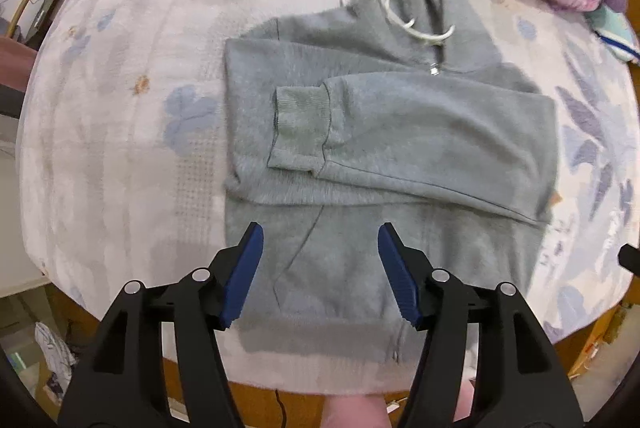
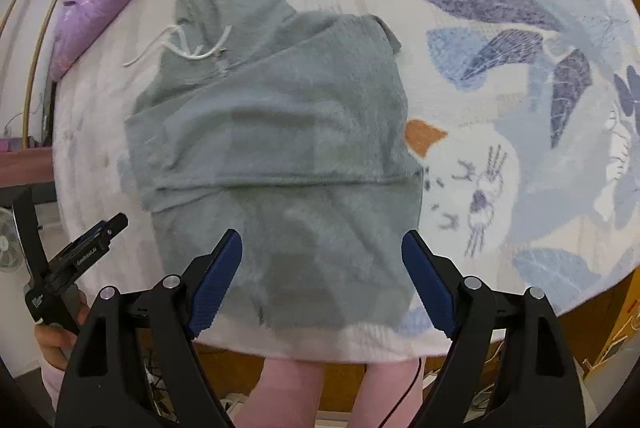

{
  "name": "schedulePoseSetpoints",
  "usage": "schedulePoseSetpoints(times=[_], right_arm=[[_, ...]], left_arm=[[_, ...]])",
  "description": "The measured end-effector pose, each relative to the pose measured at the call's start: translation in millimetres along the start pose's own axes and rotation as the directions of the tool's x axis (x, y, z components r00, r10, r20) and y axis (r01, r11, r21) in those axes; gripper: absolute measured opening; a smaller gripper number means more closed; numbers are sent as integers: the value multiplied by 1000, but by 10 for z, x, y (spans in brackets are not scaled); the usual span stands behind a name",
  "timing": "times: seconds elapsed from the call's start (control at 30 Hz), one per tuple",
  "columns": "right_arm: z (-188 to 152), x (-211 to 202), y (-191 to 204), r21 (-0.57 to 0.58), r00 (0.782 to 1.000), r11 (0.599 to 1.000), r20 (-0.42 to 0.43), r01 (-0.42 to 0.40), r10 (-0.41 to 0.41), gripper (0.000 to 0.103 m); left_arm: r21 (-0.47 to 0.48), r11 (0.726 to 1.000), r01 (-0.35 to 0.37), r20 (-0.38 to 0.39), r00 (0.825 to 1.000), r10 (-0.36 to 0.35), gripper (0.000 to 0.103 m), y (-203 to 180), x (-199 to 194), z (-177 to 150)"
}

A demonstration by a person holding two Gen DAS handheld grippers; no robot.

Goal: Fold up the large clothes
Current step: 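Open both tools and move them up toward the hood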

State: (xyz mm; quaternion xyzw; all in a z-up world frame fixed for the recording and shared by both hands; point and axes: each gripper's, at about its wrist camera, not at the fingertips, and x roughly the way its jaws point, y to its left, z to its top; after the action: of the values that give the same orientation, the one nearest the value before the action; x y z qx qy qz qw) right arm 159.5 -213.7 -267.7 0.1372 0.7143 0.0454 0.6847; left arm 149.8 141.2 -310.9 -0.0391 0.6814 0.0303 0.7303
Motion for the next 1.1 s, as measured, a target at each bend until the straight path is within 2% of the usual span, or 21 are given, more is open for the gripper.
schedulePoseSetpoints(times=[0.07,0.33,0.43,0.53,0.67,0.83,1.0,1.1], right_arm=[[-142,-216,73,0,1000,1000,21,21,-21,79],[-581,-802,304,69,991,997,129,16,-25,86],[-706,-1081,349,106,973,994,224,27,-50,87],[-760,-1271,385,127,961,992,273,-2,-33,89],[-739,-1465,447,123,953,991,304,-48,9,89],[-664,-1705,561,42,941,997,336,-58,40,90],[-478,-1869,692,-54,930,994,352,-93,106,90],[-376,-1974,768,-112,917,985,363,-132,164,91]], left_arm=[[-3,1000,3,18,1000,-3,64,29,-136,-28],[50,998,41,79,996,-45,65,116,-747,-235],[74,996,40,106,993,-48,65,150,-944,-308],[88,996,30,132,990,-41,65,179,-1130,-366],[69,997,34,167,985,-45,68,230,-1465,-445],[60,998,31,224,974,-44,69,210,-1816,-472],[47,999,-5,303,953,-10,70,130,-2222,-489],[38,999,-23,343,939,9,74,74,-2408,-488]])
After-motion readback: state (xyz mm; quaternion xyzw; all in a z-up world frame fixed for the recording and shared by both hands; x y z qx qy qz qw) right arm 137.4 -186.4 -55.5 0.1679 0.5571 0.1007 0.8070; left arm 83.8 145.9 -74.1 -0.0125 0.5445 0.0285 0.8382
